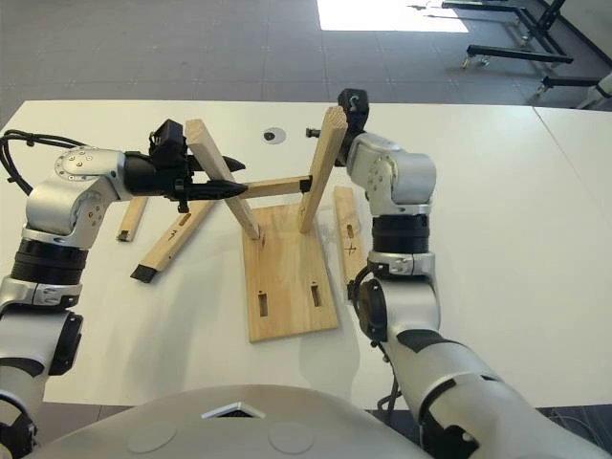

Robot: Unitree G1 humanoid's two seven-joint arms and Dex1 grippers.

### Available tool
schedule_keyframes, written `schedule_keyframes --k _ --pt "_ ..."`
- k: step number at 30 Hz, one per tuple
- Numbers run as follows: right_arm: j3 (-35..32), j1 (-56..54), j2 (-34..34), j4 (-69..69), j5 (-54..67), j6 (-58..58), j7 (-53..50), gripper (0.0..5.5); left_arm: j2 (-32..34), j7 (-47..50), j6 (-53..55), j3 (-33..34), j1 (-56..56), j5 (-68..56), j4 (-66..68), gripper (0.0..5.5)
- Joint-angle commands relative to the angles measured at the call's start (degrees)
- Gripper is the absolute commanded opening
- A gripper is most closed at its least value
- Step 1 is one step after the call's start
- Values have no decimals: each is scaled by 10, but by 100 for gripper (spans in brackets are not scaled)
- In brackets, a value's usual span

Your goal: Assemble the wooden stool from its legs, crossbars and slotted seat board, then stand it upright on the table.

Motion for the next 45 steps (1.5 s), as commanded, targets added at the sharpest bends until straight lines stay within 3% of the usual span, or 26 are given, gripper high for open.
schedule_keyframes --k 1,10,25,29,45 --pt "-3 -23 -6 41 -6 -35 1 2 12 14 -9 -2 -10 27 -3 202" --pt "-5 -48 -59 149 -25 -139 25 2 3 36 -49 4 11 35 -22 202" --pt "-3 -24 -48 147 -22 -139 24 2 -9 42 -29 23 20 6 -9 202" --pt "-3 -23 -47 146 -22 -138 24 0 -12 45 -32 20 27 10 -3 289" --pt "-14 -45 -62 198 -25 -165 26 0 -3 62 17 70 72 -49 -58 520"
